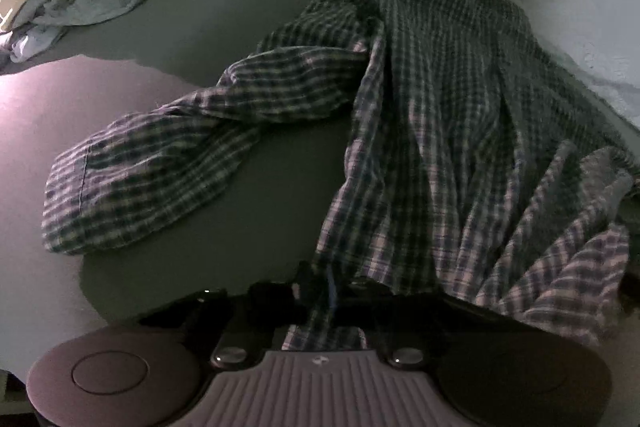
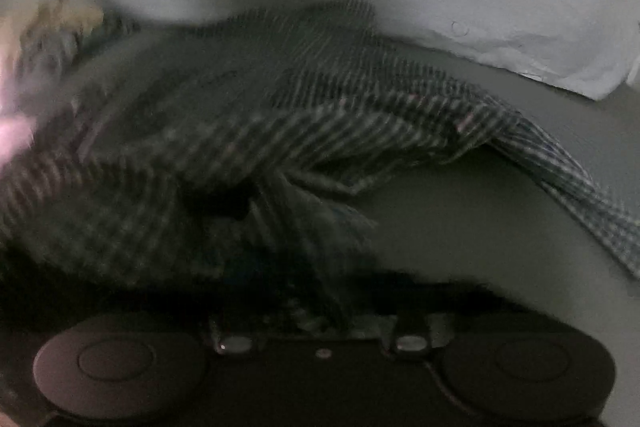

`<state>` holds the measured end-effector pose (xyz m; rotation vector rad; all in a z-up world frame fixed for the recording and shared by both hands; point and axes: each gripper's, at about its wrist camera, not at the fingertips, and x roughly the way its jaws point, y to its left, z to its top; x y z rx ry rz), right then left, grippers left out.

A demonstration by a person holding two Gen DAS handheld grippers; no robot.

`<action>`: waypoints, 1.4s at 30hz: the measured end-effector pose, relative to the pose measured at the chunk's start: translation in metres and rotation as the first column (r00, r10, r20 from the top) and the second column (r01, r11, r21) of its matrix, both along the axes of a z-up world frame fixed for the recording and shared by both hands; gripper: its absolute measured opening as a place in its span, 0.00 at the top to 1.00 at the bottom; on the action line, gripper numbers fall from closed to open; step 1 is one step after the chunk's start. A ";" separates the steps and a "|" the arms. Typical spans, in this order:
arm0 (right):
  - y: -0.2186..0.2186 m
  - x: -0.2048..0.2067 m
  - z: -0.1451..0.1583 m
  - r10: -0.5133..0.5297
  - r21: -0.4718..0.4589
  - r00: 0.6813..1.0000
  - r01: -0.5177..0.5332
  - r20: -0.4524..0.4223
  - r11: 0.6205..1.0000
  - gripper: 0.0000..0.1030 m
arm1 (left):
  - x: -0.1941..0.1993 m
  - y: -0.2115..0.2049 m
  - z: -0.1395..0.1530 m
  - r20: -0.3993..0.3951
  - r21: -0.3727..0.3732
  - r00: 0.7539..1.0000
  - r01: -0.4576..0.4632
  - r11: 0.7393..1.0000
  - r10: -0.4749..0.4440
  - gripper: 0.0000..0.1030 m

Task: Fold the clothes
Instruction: 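Grasp the shirt body with the right gripper and spread it across the table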

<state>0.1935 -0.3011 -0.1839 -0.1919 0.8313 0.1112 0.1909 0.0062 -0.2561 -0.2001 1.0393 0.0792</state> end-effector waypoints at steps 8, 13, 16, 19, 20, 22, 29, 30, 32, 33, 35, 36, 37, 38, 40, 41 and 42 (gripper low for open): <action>-0.053 -0.094 0.132 -0.071 0.211 0.981 0.032 0.182 0.977 0.99 | -0.024 0.034 0.021 0.051 -0.076 0.993 -0.106 0.991 0.110 0.98; -0.104 -0.122 0.126 -0.282 0.139 0.960 0.279 0.002 0.950 0.99 | -0.031 0.043 0.017 0.029 -0.075 0.991 -0.128 0.989 0.130 0.98; -0.116 -0.123 0.074 -0.401 -0.046 0.900 0.399 -0.169 0.916 0.97 | -0.035 0.037 0.008 0.006 -0.104 0.994 -0.106 0.989 0.108 0.97; -0.111 -0.129 0.048 -0.474 -0.145 0.857 0.452 -0.202 0.880 0.89 | -0.037 0.021 0.007 0.005 -0.079 0.999 -0.043 0.996 0.043 0.94; -0.110 -0.133 0.050 -0.467 -0.105 0.862 0.455 -0.197 0.884 0.83 | -0.038 0.016 0.008 0.007 -0.060 1.000 -0.021 0.998 0.021 0.87; -0.104 -0.138 0.056 -0.437 -0.047 0.885 0.436 -0.162 0.899 0.46 | -0.039 0.008 0.007 0.001 -0.037 1.000 0.007 0.999 -0.007 0.73; -0.061 -0.132 0.054 -0.139 -0.079 0.990 0.136 -0.031 0.988 0.43 | -0.043 -0.004 -0.005 -0.026 0.004 0.999 0.041 0.999 -0.041 0.59; -0.053 -0.130 0.051 -0.071 -0.081 0.997 0.069 -0.030 0.994 0.43 | -0.043 -0.006 -0.006 -0.023 0.017 0.999 0.050 0.999 -0.049 0.61; -0.034 -0.123 0.041 0.082 -0.105 0.996 -0.086 -0.038 0.991 0.43 | -0.043 -0.012 -0.007 -0.012 0.058 0.998 0.060 0.997 -0.059 0.68; -0.024 -0.120 0.035 0.156 -0.129 0.987 -0.159 -0.040 0.979 0.43 | -0.043 -0.015 -0.007 -0.008 0.088 0.998 0.058 0.994 -0.058 0.85; -0.002 -0.117 0.023 0.293 -0.187 0.955 -0.297 -0.053 0.936 0.43 | -0.044 -0.015 -0.006 -0.007 0.125 0.999 0.049 0.991 -0.049 0.92; 0.008 -0.116 0.017 0.348 -0.220 0.936 -0.352 -0.058 0.910 0.43 | -0.045 -0.012 -0.005 -0.005 0.113 0.999 0.040 0.993 -0.040 0.94; 0.018 -0.115 0.011 0.392 -0.254 0.918 -0.394 -0.061 0.883 0.50 | -0.045 -0.009 -0.004 -0.003 0.096 1.000 0.022 0.995 -0.022 0.95; 0.025 -0.114 0.008 0.417 -0.282 0.906 -0.419 -0.071 0.863 0.60 | -0.049 -0.005 -0.004 -0.001 0.084 1.000 0.010 0.996 -0.010 0.97; 0.036 -0.115 0.011 0.447 -0.283 0.889 -0.456 -0.098 0.844 0.99 | -0.051 -0.001 0.000 0.010 0.088 1.000 -0.018 0.996 0.018 0.99; 0.036 -0.121 0.023 0.477 -0.214 0.873 -0.487 -0.099 0.847 0.99 | -0.053 0.000 0.004 0.020 0.105 0.999 -0.028 0.994 0.026 0.99; 0.036 -0.128 0.035 0.507 -0.144 0.856 -0.516 -0.097 0.844 0.99 | -0.056 0.003 0.011 0.037 0.126 0.999 -0.040 0.991 0.036 1.00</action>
